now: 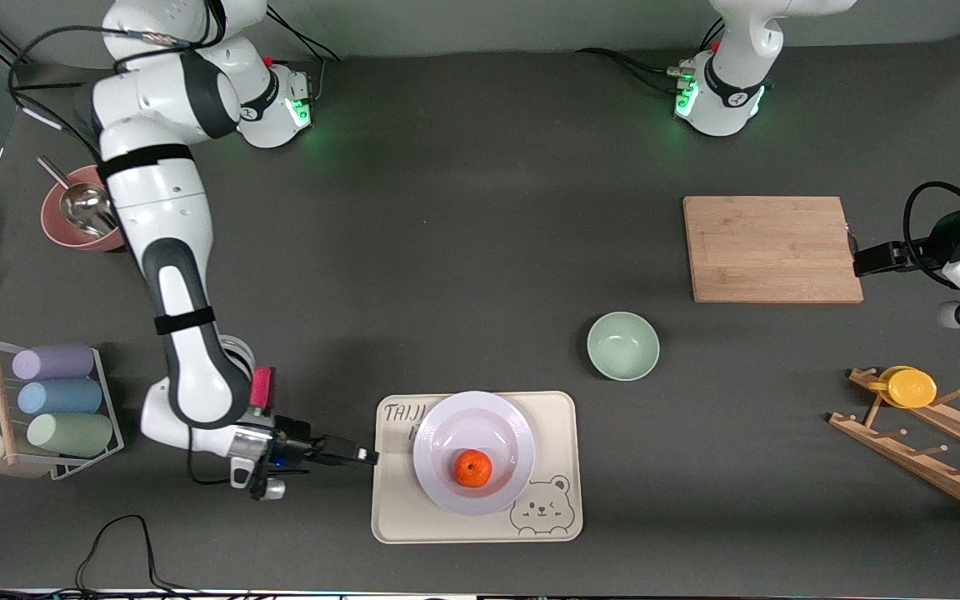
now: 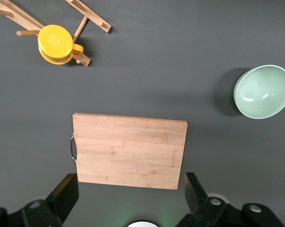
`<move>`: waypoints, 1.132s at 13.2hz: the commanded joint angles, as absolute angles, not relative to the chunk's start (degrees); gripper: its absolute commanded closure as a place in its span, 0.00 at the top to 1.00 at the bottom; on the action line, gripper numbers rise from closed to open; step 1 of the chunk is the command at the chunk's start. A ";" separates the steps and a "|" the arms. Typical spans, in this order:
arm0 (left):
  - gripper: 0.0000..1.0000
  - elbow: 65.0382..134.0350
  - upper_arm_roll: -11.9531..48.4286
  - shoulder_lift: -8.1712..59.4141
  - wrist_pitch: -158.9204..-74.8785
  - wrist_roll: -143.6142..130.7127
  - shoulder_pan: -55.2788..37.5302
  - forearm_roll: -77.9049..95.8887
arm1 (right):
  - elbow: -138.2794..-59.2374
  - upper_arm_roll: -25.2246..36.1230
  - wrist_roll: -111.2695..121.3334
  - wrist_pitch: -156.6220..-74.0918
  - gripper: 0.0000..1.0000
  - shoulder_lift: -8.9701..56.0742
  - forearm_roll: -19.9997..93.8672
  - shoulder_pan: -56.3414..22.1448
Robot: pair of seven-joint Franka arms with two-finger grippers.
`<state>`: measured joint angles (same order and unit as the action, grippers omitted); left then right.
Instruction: Place orange and plate with both arms
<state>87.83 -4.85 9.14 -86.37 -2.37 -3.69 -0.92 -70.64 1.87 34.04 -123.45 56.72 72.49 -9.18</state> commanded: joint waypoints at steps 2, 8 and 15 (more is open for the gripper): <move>1.00 85.43 -5.27 9.40 -84.29 -3.25 -4.39 -1.05 | -86.89 1.85 31.22 -119.10 1.00 40.91 59.64 -5.55; 1.00 85.17 -5.27 9.49 -83.50 -3.43 -4.48 -1.06 | -98.70 1.93 12.24 -104.80 1.00 15.85 26.34 -0.54; 1.00 86.91 -4.23 5.29 -83.06 -3.77 -3.08 -0.35 | -86.50 2.02 7.83 -86.50 1.00 8.18 3.09 1.23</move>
<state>86.09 -5.08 8.42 -84.37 -2.44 -3.50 -0.88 -90.73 2.47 10.90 -90.13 7.06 6.63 1.38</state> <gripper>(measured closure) 0.000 0.000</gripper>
